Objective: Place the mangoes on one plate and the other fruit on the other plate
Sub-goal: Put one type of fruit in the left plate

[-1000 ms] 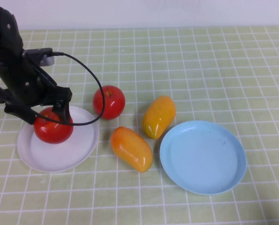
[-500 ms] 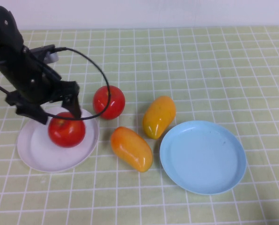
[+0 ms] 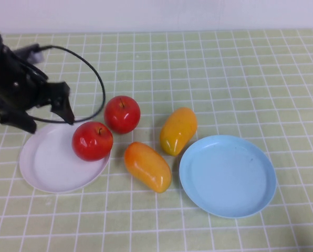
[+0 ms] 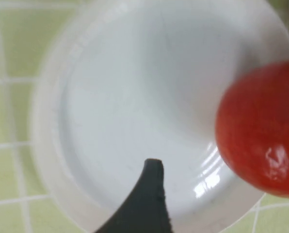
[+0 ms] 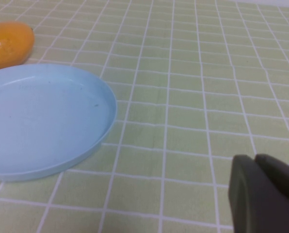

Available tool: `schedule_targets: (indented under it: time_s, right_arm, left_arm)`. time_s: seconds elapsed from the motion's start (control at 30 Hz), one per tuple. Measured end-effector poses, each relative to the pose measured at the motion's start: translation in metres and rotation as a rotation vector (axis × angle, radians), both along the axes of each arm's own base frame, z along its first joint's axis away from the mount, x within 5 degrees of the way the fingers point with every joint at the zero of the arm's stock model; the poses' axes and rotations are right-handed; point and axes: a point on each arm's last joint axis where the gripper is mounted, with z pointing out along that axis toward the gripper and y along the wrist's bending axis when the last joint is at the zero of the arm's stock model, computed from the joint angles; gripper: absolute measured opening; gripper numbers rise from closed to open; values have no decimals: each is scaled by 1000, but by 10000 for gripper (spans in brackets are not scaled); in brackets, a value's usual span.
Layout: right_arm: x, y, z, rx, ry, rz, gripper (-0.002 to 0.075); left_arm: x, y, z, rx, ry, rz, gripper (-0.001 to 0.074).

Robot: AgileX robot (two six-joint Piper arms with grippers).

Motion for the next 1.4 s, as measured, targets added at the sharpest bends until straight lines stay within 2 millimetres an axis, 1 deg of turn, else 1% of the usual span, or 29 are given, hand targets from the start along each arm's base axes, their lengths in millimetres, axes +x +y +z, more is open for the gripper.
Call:
schedule_targets:
  time_s: [0.07, 0.13, 0.2, 0.23, 0.3, 0.33, 0.4, 0.5, 0.63, 0.77, 0.9, 1.0, 1.23, 1.4]
  right_arm:
    - [0, 0, 0, 0, 0, 0, -15]
    - [0, 0, 0, 0, 0, 0, -16]
    - [0, 0, 0, 0, 0, 0, -16]
    - [0, 0, 0, 0, 0, 0, -16]
    - [0, 0, 0, 0, 0, 0, -16]
    - [0, 0, 0, 0, 0, 0, -16]
    - [0, 0, 0, 0, 0, 0, -16]
    - [0, 0, 0, 0, 0, 0, -15]
    - [0, 0, 0, 0, 0, 0, -16]
    - [0, 0, 0, 0, 0, 0, -16]
    - [0, 0, 0, 0, 0, 0, -16]
    - [0, 0, 0, 0, 0, 0, -15]
    - [0, 0, 0, 0, 0, 0, -16]
    - [0, 0, 0, 0, 0, 0, -16]
  left_arm:
    - [0, 4, 16, 4, -53, 5, 666]
    - [-1, 2, 36, 0, -123, -27, 666]
    - [-1, -9, 52, 2, -189, -102, 666]
    - [-1, -18, 57, 0, -219, -157, 666]
    - [-1, -36, 59, 0, -259, -275, 666]
    - [-1, -49, 59, -4, -284, -347, 666]
    - [2, -69, 54, -4, -332, -474, 666]
    - [10, -91, 47, 6, -395, -607, 666]
    - [22, -111, 39, 13, -432, -685, 666]
    - [33, -125, 22, 59, -417, -736, 666]
    - [38, -126, 7, 146, -384, -777, 666]
    - [41, -125, 3, 170, -384, -781, 666]
    - [45, -126, -2, 178, -400, -776, 666]
    - [49, -128, -16, 179, -371, -780, 666]
